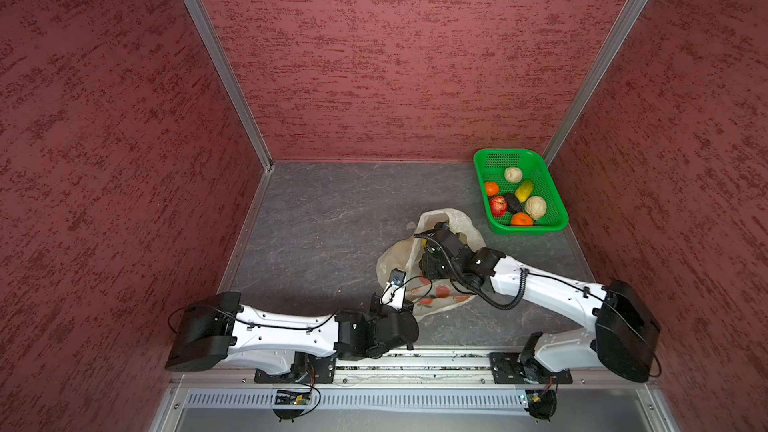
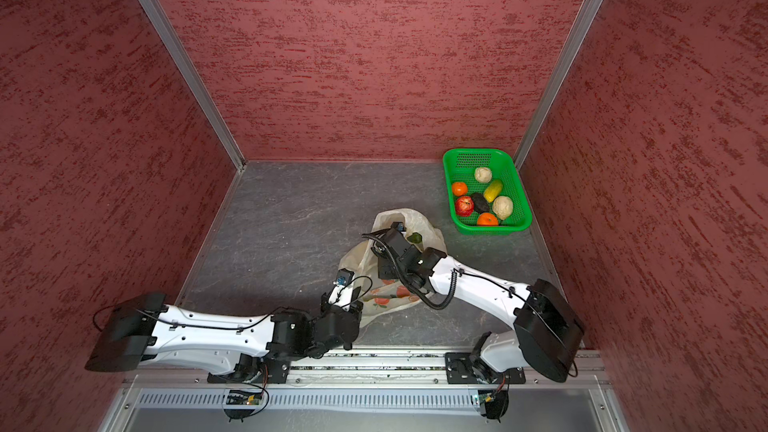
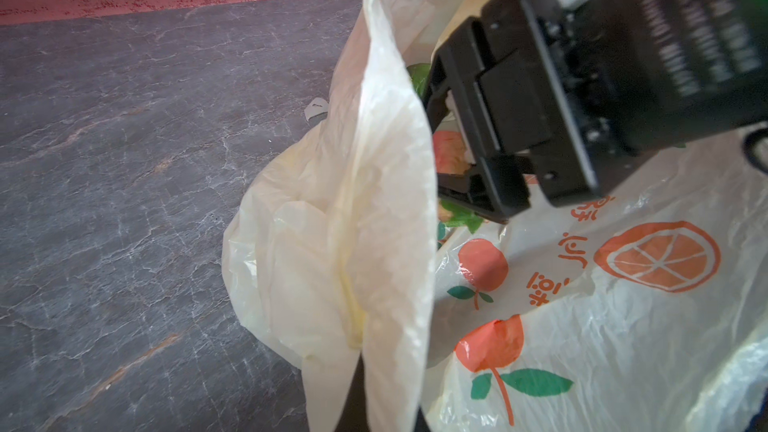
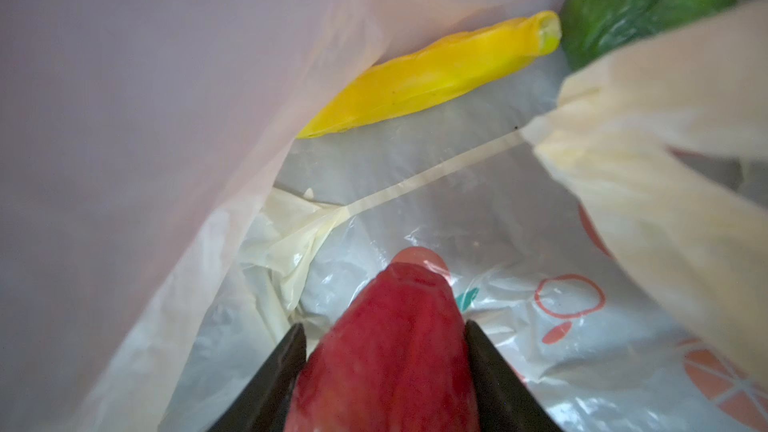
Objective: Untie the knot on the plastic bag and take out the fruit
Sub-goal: 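Lift the red apple out of the bag with the right gripper, then carry the red apple to the green basket and open the right gripper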
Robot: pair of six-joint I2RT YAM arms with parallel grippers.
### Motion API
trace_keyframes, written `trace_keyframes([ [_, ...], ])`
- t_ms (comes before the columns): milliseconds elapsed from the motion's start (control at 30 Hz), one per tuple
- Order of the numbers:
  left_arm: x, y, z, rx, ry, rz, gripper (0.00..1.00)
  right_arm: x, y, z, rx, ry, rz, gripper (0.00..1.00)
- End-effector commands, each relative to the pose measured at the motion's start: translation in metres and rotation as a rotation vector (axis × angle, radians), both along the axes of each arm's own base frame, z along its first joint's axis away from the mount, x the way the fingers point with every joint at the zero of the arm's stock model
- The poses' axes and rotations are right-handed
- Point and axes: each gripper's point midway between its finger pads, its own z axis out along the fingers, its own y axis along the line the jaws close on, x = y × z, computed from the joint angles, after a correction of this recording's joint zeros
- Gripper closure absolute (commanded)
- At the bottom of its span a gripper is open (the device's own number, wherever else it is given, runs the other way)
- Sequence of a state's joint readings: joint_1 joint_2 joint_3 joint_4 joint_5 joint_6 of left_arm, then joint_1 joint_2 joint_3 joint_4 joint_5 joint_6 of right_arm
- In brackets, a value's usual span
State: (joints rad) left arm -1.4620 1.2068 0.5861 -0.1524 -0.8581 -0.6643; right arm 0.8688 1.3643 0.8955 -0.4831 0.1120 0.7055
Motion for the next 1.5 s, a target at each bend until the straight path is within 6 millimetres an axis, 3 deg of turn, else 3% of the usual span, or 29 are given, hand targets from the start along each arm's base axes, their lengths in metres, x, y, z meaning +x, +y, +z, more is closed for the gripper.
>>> trace_keyframes([
  [0, 0.004, 0.006, 0.005, -0.009, -0.011, 0.019, 1.0, -0.016, 0.003, 0.017, 0.038, 0.028, 0.018, 0.54],
  [233, 0.007, 0.012, 0.006, -0.006, -0.011, 0.028, 1.0, -0.029, 0.001, 0.057, 0.089, 0.012, 0.028, 0.54],
  [500, 0.008, 0.014, 0.006, -0.005, -0.009, 0.026, 1.0, -0.02, -0.019, 0.11, 0.083, -0.073, -0.017, 0.53],
  [733, 0.009, 0.016, 0.006, 0.0, -0.008, 0.032, 1.0, 0.019, -0.054, 0.154, 0.112, -0.164, -0.093, 0.53],
  [933, 0.01, 0.019, 0.008, 0.004, -0.01, 0.04, 1.0, 0.067, -0.11, 0.18, 0.104, -0.244, -0.224, 0.53],
  [1133, 0.012, 0.02, 0.009, 0.003, -0.007, 0.053, 1.0, 0.122, -0.175, 0.17, 0.1, -0.277, -0.397, 0.53],
  [1300, 0.012, 0.022, 0.01, 0.021, -0.007, 0.059, 1.0, 0.174, -0.221, 0.143, 0.139, -0.296, -0.54, 0.53],
  [1467, 0.013, 0.024, 0.012, 0.028, -0.002, 0.069, 1.0, 0.227, -0.248, 0.115, 0.088, -0.318, -0.613, 0.53],
])
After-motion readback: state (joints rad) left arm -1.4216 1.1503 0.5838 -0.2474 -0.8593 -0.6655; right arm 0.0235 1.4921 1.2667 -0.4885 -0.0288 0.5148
